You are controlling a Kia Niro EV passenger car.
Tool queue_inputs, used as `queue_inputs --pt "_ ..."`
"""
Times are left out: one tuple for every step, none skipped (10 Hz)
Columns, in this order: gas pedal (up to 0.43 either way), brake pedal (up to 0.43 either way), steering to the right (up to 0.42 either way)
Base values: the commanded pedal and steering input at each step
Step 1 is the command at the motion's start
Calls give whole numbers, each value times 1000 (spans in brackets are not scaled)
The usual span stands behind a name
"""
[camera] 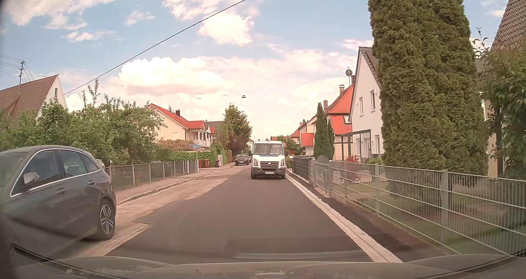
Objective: Follow the waypoints while adhering to traffic rules and regulations
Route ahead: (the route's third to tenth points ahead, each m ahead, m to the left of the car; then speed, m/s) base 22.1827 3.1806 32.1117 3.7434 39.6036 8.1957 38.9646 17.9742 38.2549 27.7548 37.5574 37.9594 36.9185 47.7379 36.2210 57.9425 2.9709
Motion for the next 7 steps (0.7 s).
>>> queue_inputs --pt "0 85 -10" --pt "0 79 -14" --pt "0 73 -21" --pt "0 67 -23" --pt "0 85 -23" --pt "0 91 -25" --pt "0 91 -28"
